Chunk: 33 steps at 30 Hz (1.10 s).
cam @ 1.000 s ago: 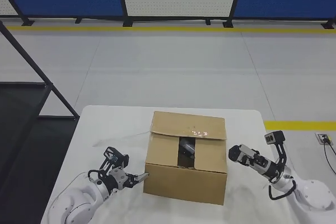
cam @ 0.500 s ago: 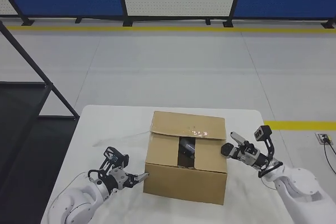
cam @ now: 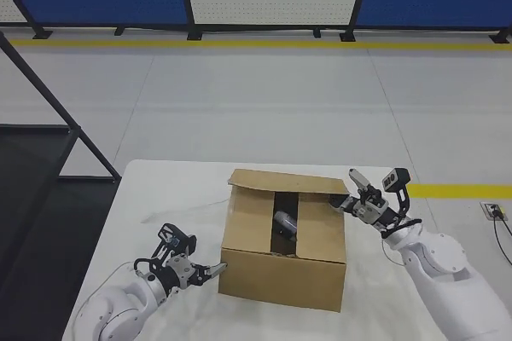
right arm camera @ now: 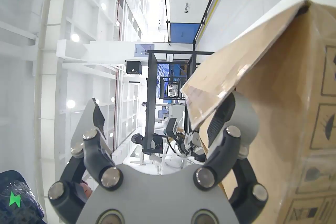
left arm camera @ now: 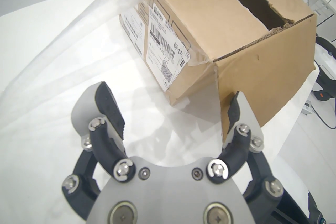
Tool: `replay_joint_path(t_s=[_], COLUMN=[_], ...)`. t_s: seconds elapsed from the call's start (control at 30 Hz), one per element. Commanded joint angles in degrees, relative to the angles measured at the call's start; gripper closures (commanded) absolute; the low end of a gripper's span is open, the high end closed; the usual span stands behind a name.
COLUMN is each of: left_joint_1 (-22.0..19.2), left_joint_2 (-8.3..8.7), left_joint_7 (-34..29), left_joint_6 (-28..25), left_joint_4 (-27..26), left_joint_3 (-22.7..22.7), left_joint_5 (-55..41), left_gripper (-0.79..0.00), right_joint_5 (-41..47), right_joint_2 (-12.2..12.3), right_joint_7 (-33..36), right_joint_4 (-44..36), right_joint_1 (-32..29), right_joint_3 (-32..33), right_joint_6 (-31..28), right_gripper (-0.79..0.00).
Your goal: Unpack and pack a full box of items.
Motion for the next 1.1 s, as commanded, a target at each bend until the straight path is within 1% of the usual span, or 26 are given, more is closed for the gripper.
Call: replay_joint_path(t_s=[0.0,0.13,0.57,0.63,0.73,0.83,0.93,1.0,1.07], left_joint_1=[0.0,0.0,0.0,0.0,0.0,0.0,0.0,0.0,0.0], left_joint_2=[0.00,0.00,0.00,0.00,0.00,0.00,0.00,0.00,0.00], left_joint_7=[0.0,0.0,0.0,0.0,0.0,0.0,0.0,0.0,0.0], left_joint_6=[0.0,0.0,0.0,0.0,0.0,0.0,0.0,0.0,0.0], left_joint_4=[0.0,0.0,0.0,0.0,0.0,0.0,0.0,0.0,0.0], left_joint_3=[0.0,0.0,0.0,0.0,0.0,0.0,0.0,0.0,0.0], left_joint_5=[0.0,0.0,0.0,0.0,0.0,0.0,0.0,0.0,0.0], left_gripper=[-0.785,-0.785,-0.785,-0.785,-0.785,-0.785,-0.785,-0.785,-0.785], right_joint_5=[-1.1,-5.7,-6.1,-4.0,-0.7,-0.7,-1.1,-1.6,-0.6], right_joint_2=[-0.6,-1.7,-1.8,-2.1,-3.3,-5.1,-7.0,-8.3,-9.8], right_joint_7=[-3.5,-11.5,-11.6,-12.1,-16.3,-20.0,-24.5,-27.9,-28.2], right_joint_4=[0.4,1.3,1.3,0.7,1.4,3.5,8.2,12.6,16.5], right_joint_1=[1.5,3.8,4.0,3.6,5.5,9.3,13.7,16.8,19.5], right_joint_3=[-0.9,-2.9,-3.1,-3.3,-4.5,-7.8,-11.0,-13.0,-15.2], right_joint_6=[-0.3,-0.8,-0.5,0.0,0.3,0.9,1.5,2.9,4.6], right_gripper=[-0.785,-0.785,-0.785,-0.785,-0.785,-0.785,-0.785,-0.785,-0.785])
